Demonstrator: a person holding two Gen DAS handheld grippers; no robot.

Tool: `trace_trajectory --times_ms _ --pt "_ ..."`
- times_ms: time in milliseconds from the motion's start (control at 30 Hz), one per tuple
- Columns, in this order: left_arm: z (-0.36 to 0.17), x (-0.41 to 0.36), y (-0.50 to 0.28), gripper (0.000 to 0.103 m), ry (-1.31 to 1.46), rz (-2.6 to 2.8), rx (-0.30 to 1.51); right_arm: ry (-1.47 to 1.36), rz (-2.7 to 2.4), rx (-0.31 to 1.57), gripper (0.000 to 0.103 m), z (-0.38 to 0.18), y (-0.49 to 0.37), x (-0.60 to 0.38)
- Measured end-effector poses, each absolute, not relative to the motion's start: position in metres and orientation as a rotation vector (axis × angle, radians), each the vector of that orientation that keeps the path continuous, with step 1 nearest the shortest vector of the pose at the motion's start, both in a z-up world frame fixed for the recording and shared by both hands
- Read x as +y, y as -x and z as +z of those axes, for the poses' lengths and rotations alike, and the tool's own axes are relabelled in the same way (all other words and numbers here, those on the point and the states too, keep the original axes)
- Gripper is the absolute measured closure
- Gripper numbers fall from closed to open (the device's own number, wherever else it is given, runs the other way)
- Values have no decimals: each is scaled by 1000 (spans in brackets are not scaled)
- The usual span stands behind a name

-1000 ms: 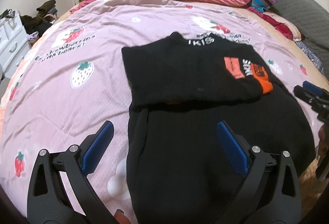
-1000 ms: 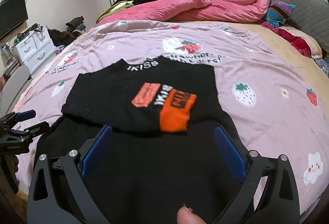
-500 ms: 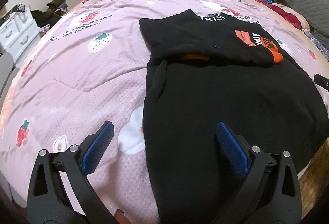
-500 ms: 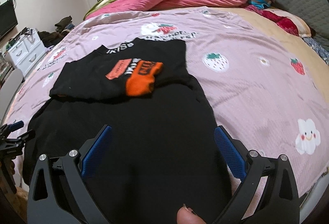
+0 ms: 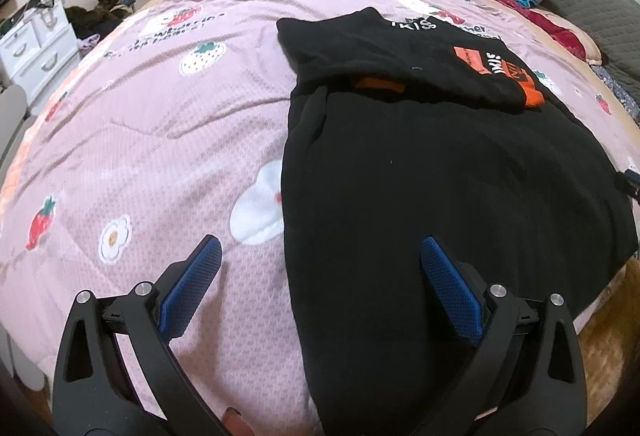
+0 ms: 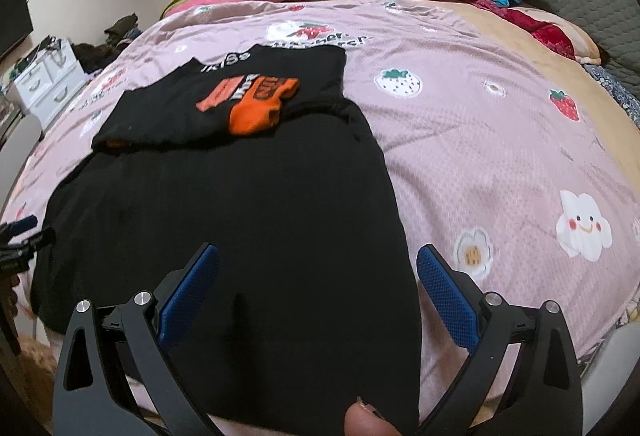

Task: Fold small clothes
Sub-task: 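Grasp the black sweater hem with both tools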

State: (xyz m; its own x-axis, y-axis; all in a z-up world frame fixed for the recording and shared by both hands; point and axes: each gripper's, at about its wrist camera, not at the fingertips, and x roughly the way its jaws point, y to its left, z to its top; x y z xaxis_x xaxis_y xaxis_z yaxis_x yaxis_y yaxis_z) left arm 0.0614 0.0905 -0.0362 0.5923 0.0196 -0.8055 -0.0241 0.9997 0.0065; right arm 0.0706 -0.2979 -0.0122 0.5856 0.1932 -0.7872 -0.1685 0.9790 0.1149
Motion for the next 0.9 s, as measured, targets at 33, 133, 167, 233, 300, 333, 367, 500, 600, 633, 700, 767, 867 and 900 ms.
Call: trace_trajectory --times_ms 33,133,167,233,300,333,367,500,600,633,700,767,867,900 --pt "-37 92 -59 9 12 25 936 -27 213 924 5 -13 -68 -298" --pt "-40 97 -53 9 43 18 943 -22 223 935 5 -17 -61 -300" --pt "-42 99 -51 9 56 19 946 -19 225 938 5 -18 -59 -300" --pt "-45 103 -45 9 89 16 955 -13 228 944 5 -21 -54 -302" --pt "-48 105 -40 9 108 16 959 -17 230 952 5 -24 -50 -305" --pt "-49 106 -35 9 120 13 955 -24 233 959 5 -25 -49 -307" --pt "-49 106 -32 9 125 12 953 -33 236 965 5 -26 -47 -309" --pt "-47 104 -18 9 157 -19 940 -67 242 982 5 -31 -39 -321" --pt "-47 103 -8 10 202 -45 933 -88 251 988 6 -33 -32 -330" --pt "-48 103 -3 10 219 -49 928 -94 253 990 6 -33 -29 -333" --pt "-48 104 3 24 238 -39 919 -92 251 991 21 -34 -26 -334" --pt "-49 106 6 34 253 -34 918 -81 254 992 35 -34 -21 -336" --pt "-50 110 13 52 279 -26 918 -72 288 993 52 -33 -15 -334" --pt "-50 110 15 57 292 -33 921 -54 292 987 54 -33 -13 -333"
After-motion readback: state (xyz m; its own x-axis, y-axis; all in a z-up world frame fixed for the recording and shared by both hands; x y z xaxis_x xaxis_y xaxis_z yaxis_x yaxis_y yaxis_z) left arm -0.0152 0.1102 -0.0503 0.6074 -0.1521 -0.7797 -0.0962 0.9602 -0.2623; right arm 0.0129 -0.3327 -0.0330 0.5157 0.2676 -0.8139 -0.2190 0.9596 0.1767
